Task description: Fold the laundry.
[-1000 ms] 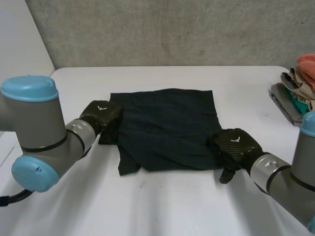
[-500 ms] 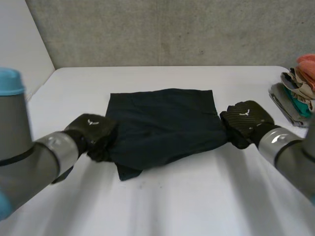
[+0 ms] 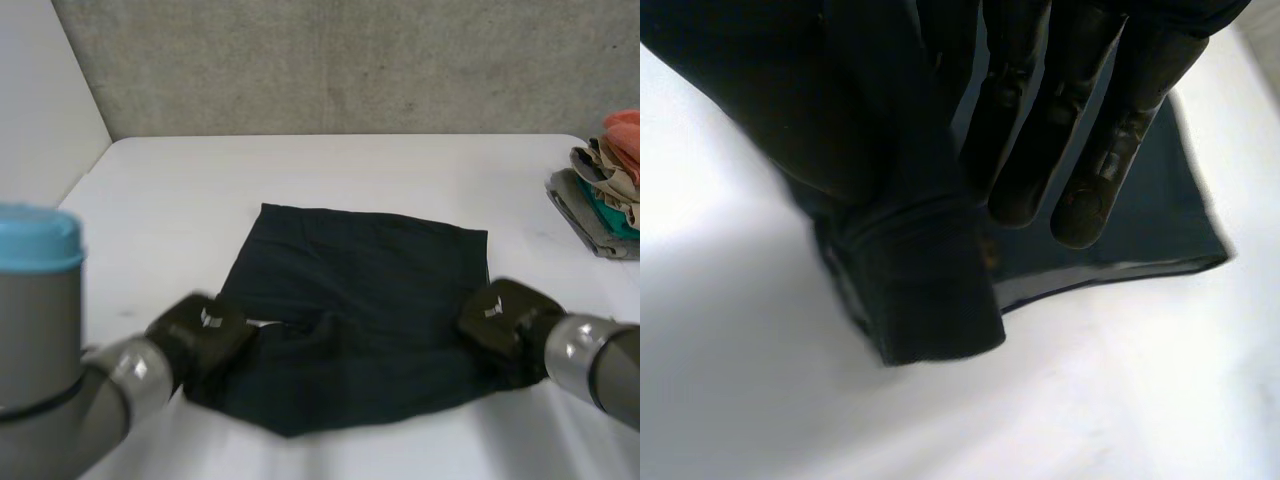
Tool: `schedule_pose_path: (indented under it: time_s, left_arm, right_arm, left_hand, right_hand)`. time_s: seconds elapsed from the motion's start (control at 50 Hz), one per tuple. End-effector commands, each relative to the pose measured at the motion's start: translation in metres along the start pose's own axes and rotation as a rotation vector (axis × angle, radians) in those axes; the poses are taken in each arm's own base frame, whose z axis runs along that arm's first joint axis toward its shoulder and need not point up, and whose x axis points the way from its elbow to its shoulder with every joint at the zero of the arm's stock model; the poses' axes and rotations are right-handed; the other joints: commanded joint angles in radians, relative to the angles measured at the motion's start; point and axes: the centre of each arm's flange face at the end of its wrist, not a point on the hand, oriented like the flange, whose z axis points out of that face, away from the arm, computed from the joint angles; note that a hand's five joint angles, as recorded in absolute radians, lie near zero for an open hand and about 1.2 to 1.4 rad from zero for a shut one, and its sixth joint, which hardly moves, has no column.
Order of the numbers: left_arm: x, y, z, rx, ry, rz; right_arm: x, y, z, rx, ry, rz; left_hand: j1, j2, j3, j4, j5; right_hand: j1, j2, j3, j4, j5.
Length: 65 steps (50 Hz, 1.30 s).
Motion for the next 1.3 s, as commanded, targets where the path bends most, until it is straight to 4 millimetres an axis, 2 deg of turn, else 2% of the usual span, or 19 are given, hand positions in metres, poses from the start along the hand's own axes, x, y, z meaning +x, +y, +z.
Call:
schedule_pose_path:
  time_s: [0.02,0.06,0.22,0.3,0.46,0.48,0.5,0.52,0.56,0.58,0.6,0.7,0.76,0.8,0.86,0.9,0.98,1.08,1.3]
  left_arm:
    - [-0.039,-0.043,0.082,0.208,-0.201,0.057]
    - [-0.048,-0.051,0.112,0.262,-0.262,0.108]
    - [-0.069,-0.069,0.193,0.451,-0.466,0.355]
    - [-0.07,-0.067,0.224,0.514,-0.504,0.394]
    - [-0.063,-0.057,0.257,0.58,-0.466,0.423]
    - [-0.063,-0.058,0.258,0.586,-0.468,0.424]
    - [-0.063,-0.058,0.26,0.593,-0.472,0.425]
    - [-0.064,-0.059,0.262,0.61,-0.488,0.426]
    - [-0.067,-0.064,0.261,0.636,-0.515,0.426]
    - [-0.072,-0.07,0.259,0.664,-0.551,0.422]
    - [-0.073,-0.072,0.258,0.677,-0.56,0.421]
    - [-0.075,-0.093,0.232,0.726,-0.595,0.412]
    - [-0.073,-0.097,0.208,0.724,-0.569,0.378]
    - [-0.071,-0.097,0.188,0.719,-0.538,0.329]
    - [-0.067,-0.092,0.171,0.702,-0.503,0.273]
    - [-0.062,-0.084,0.158,0.679,-0.464,0.214]
    - [-0.044,-0.061,0.143,0.586,-0.37,0.12]
    - [-0.034,-0.04,0.136,0.498,-0.309,0.057]
    - [-0.03,-0.033,0.129,0.474,-0.292,0.047]
  right_arm:
    - [0.035,-0.013,0.059,0.115,0.154,0.036]
    - [0.047,-0.016,0.076,0.145,0.214,0.027]
    - [0.082,-0.023,0.14,0.325,0.465,-0.043]
    - [0.089,-0.021,0.169,0.39,0.556,-0.082]
    - [0.087,-0.008,0.217,0.414,0.582,-0.1]
    - [0.086,-0.006,0.222,0.416,0.579,-0.1]
    - [0.086,-0.004,0.227,0.413,0.583,-0.099]
    - [0.086,-0.004,0.229,0.414,0.587,-0.099]
    - [0.088,-0.004,0.233,0.415,0.598,-0.097]
    - [0.094,-0.006,0.233,0.416,0.627,-0.087]
    - [0.096,-0.008,0.231,0.419,0.64,-0.083]
    - [0.115,-0.023,0.204,0.432,0.71,-0.004]
    - [0.127,-0.036,0.165,0.467,0.713,0.094]
    - [0.125,-0.042,0.136,0.461,0.66,0.161]
    - [0.116,-0.043,0.11,0.431,0.573,0.23]
    - [0.102,-0.03,0.093,0.353,0.448,0.323]
    - [0.081,-0.003,0.088,0.22,0.318,0.437]
    - [0.056,0.018,0.091,0.151,0.236,0.474]
    - [0.054,0.036,0.12,0.185,0.279,0.456]
  left_hand:
    - [0.255,0.199,0.204,0.198,0.241]
    - [0.255,0.199,0.204,0.198,0.241]
    - [0.255,0.199,0.204,0.198,0.241]
    - [0.255,0.199,0.204,0.198,0.241]
    - [0.255,0.199,0.204,0.198,0.241]
    - [0.255,0.199,0.204,0.198,0.241]
    - [0.209,0.153,0.158,0.152,0.195]
    - [-0.16,-0.216,-0.212,-0.218,-0.175]
    - [-0.468,-0.524,-0.519,-0.526,-0.482]
    - [-0.836,-0.892,-0.887,-0.893,-0.85]
    - [-0.966,-1.022,-1.018,-1.024,-0.981]
    - [-0.966,-1.022,-1.018,-1.024,-0.981]
    - [-0.966,-1.022,-1.018,-1.024,-0.981]
    - [-0.966,-1.022,-1.018,-1.024,-0.981]
    - [-0.966,-1.022,-1.018,-1.024,-0.981]
    - [-0.966,-1.022,-1.017,-1.023,-0.98]
    - [-0.96,-1.016,-1.011,-1.017,-0.974]
    - [-0.957,-1.013,-1.008,-1.014,-0.971]
    - [-0.957,-1.013,-1.008,-1.014,-0.971]
  right_hand:
    - [0.405,0.218,0.214,0.208,0.245]
    - [0.405,0.218,0.214,0.208,0.245]
    - [0.405,0.218,0.214,0.208,0.245]
    - [0.405,0.218,0.214,0.208,0.245]
    - [0.405,0.218,0.214,0.208,0.245]
    - [0.328,0.14,0.137,0.131,0.167]
    - [-0.147,-0.334,-0.338,-0.344,-0.307]
    - [-0.384,-0.572,-0.575,-0.581,-0.545]
    - [-0.731,-0.919,-0.922,-0.928,-0.892]
    - [-0.816,-1.004,-1.008,-1.014,-0.977]
    - [-0.816,-1.004,-1.008,-1.014,-0.977]
    - [-0.816,-1.004,-1.008,-1.014,-0.977]
    - [-0.816,-1.004,-1.008,-1.014,-0.977]
    - [-0.816,-1.004,-1.008,-1.014,-0.977]
    - [-0.816,-1.004,-1.008,-1.014,-0.977]
    - [-0.816,-1.004,-1.008,-1.014,-0.977]
    - [-0.733,-0.921,-0.925,-0.931,-0.894]
    - [-0.645,-0.833,-0.836,-0.842,-0.806]
    - [-0.577,-0.765,-0.768,-0.774,-0.738]
